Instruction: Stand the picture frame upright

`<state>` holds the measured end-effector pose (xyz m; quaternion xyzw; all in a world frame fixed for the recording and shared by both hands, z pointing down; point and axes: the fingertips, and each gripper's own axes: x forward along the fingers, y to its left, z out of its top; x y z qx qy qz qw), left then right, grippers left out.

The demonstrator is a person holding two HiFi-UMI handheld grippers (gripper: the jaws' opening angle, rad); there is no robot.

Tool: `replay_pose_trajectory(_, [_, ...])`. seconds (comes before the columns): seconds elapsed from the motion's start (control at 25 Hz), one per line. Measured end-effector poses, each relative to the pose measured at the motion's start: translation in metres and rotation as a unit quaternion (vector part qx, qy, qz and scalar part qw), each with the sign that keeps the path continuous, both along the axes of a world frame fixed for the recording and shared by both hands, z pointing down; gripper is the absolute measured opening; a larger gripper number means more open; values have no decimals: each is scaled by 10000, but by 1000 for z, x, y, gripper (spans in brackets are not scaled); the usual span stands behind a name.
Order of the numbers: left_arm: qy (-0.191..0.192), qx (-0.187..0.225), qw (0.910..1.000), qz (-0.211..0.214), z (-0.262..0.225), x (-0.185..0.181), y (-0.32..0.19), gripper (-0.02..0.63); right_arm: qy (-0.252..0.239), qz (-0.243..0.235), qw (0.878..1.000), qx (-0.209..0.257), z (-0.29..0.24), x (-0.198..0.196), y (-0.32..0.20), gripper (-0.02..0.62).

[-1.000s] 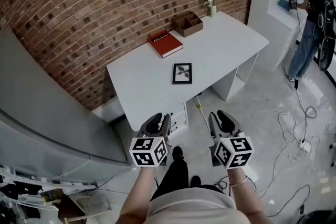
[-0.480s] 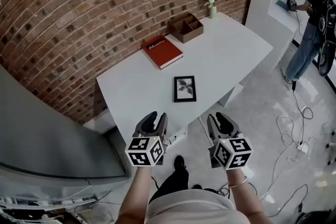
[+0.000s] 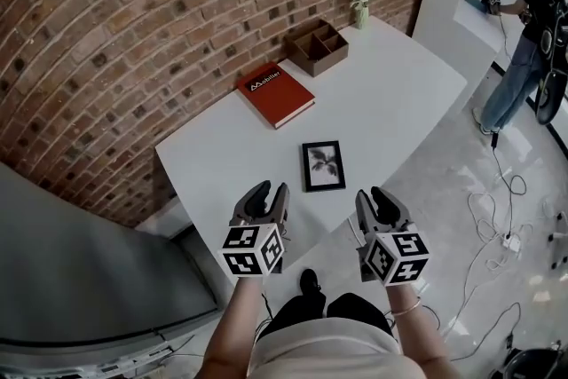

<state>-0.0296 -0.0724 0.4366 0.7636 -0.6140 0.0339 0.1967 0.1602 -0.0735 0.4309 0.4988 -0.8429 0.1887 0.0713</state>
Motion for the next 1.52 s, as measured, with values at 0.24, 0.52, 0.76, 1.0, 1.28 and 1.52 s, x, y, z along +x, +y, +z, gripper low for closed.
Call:
replay_pose_trajectory(0.24, [80, -21, 9999, 101, 4, -4, -23, 132, 108, 84, 9999, -95, 9, -7, -11, 106])
replay_pose_trajectory(0.52, [5, -98, 9998, 179, 14, -1, -44, 130, 85, 159, 9997, -169, 18, -5, -31, 105])
replay_pose_trajectory(0.76, [-14, -249, 9996, 93, 25, 1, -67, 130, 129, 62, 9995, -280, 29, -4, -47, 106])
replay_pose_trajectory(1.0, [-64, -449, 9990, 44, 42, 10, -95, 129, 117, -72, 9989, -439, 41, -4, -66, 105])
replay_pose_trajectory(1.28, [97, -806, 9967, -76, 70, 20, -128, 120, 95, -279, 9976, -626, 53, -9, -81, 106])
replay_pose_trajectory(1.52, [-238, -1049, 9942, -65, 94, 32, -149, 112, 130, -335, 9963, -775, 65, -4, -95, 105])
